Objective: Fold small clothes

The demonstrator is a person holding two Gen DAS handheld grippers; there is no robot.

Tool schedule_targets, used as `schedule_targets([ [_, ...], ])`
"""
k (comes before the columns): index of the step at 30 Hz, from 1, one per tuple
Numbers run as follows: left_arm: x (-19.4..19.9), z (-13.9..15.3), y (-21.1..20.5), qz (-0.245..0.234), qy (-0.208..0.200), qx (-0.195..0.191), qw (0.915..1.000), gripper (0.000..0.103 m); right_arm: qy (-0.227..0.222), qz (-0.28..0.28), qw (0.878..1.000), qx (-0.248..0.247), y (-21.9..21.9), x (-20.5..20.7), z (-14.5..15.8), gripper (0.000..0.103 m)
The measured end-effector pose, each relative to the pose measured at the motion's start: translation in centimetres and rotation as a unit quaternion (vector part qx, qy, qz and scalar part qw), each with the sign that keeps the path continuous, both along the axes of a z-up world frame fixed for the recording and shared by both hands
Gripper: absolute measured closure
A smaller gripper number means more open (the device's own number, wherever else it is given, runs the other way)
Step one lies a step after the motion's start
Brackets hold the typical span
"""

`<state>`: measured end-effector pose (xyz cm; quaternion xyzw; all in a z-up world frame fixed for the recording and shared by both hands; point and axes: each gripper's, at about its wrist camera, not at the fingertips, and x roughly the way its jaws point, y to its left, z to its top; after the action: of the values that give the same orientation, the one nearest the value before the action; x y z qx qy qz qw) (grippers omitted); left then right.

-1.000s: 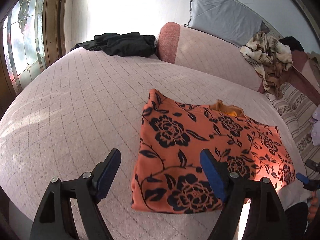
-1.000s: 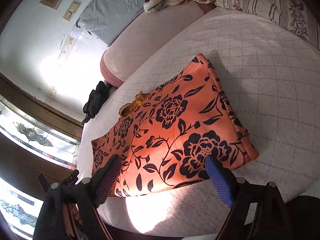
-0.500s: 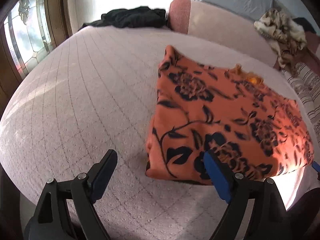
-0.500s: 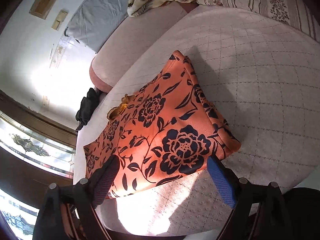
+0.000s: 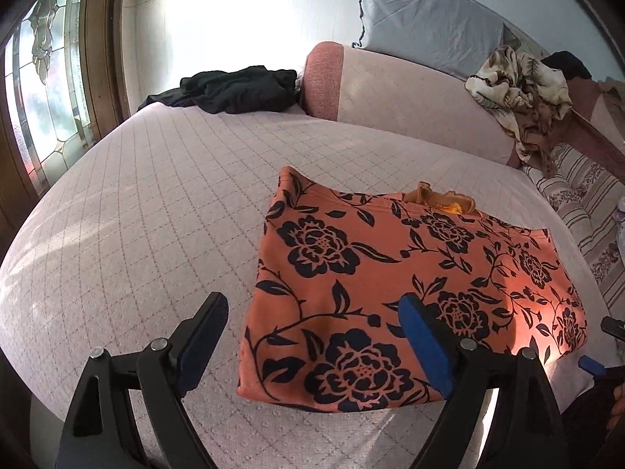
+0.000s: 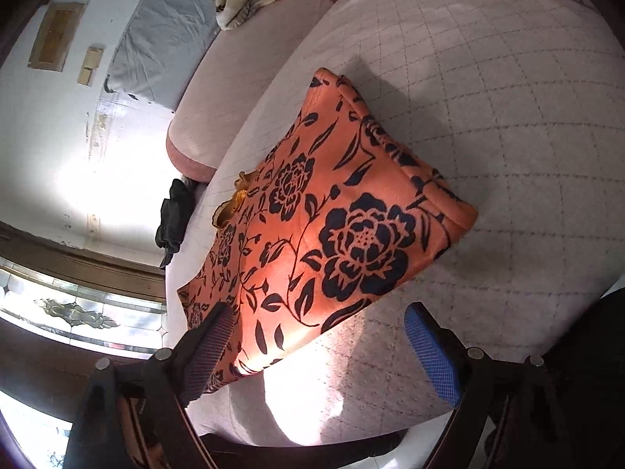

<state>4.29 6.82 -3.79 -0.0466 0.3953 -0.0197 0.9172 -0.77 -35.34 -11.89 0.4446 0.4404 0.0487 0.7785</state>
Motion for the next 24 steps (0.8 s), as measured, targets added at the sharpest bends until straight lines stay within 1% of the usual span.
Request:
schedule_targets([
  [1, 0.6, -0.1, -0.4, -0.001, 0.002, 0.001, 1.0000, 0.014, -0.006, 0.014, 1.000, 0.001, 0.9, 0.4, 0.3, 0.012],
  [4, 1.0, -0.7, -0.6, -0.009, 0.000, -0.017, 0.9998, 0.014, -0.042, 0.067, 0.997, 0.004, 3.2, 2.4, 2.0, 0.012],
  [5, 1.4, -1.4, -0.6, -0.012, 0.010, -0.017, 0.9997, 0.014, -0.055, 0.083, 0.995, 0.001, 3.8, 3.3, 2.6, 0.012],
  [6, 1.8, -2.6, -0.5, -0.009, 0.035, -0.007, 0.9993, 0.014, -0.065, 0.091, 0.994, -0.005, 4.2, 4.2, 3.0, 0.012],
  [7, 2.6, -4.4, -0.4, -0.003, 0.078, 0.009, 0.9969, 0.014, -0.068, 0.094, 0.993, -0.006, 4.3, 5.2, 3.1, 0.012],
  [8, 3.2, -6.2, -0.1, 0.002, 0.126, 0.016, 0.9920, 0.014, -0.067, 0.093, 0.993, -0.001, 4.0, 6.2, 2.7, 0.012],
  [9, 2.9, -6.5, 0.3, 0.004, 0.122, 0.002, 0.9926, 0.014, -0.060, 0.086, 0.994, 0.001, 3.5, 7.2, 1.9, 0.012],
  [10, 2.5, -5.7, 0.6, 0.010, 0.101, -0.005, 0.9948, 0.014, -0.034, 0.063, 0.997, -0.007, 2.6, 8.0, 0.8, 0.012],
  [11, 2.4, -4.8, 0.7, 0.012, 0.094, -0.004, 0.9954, 0.014, 0.006, 0.034, 0.999, -0.017, 1.6, 8.5, -0.6, 0.012],
  [12, 2.5, -3.9, 0.7, 0.004, 0.083, -0.008, 0.9965, 0.014, 0.024, 0.025, 0.999, 0.003, 0.8, 8.7, -1.8, 0.012],
  [13, 2.5, -2.8, 0.9, -0.004, 0.067, -0.009, 0.9977, 0.014, 0.020, 0.024, 0.999, 0.022, 0.4, 8.7, -2.0, 0.012],
  [15, 3.3, -0.8, 1.2, -0.015, 0.031, -0.009, 0.9994, 0.014, -0.007, 0.054, 0.998, 0.004, 0.9, 8.9, -0.4, 0.012],
  [17, 5.4, 0.3, 1.5, -0.029, 0.021, -0.005, 0.9993, 0.014, -0.031, 0.085, 0.996, -0.006, 1.1, 9.8, 1.0, 0.012],
  [19, 8.6, 0.2, 1.7, -0.033, 0.029, 0.009, 0.9990, 0.014, -0.044, 0.097, 0.994, -0.008, 0.5, 11.4, 1.7, 0.012],
  [21, 12.4, -1.0, 2.2, -0.020, 0.058, 0.029, 0.9977, 0.014, -0.043, 0.075, 0.996, -0.010, -1.0, 13.6, 1.4, 0.012],
  [22, 14.4, -1.9, 2.7, -0.006, 0.069, 0.040, 0.9968, 0.014, -0.040, 0.067, 0.997, 0.000, -1.9, 14.9, 0.7, 0.012],
  [23, 16.4, -3.0, 3.3, 0.021, 0.091, 0.062, 0.9937, 0.014, -0.033, 0.057, 0.998, 0.009, -2.9, 16.0, 0.0, 0.012],
  [24, 18.0, -4.4, 4.2, 0.049, 0.120, 0.076, 0.9887, 0.014, -0.019, 0.040, 0.999, 0.016, -4.0, 17.0, -1.0, 0.012],
])
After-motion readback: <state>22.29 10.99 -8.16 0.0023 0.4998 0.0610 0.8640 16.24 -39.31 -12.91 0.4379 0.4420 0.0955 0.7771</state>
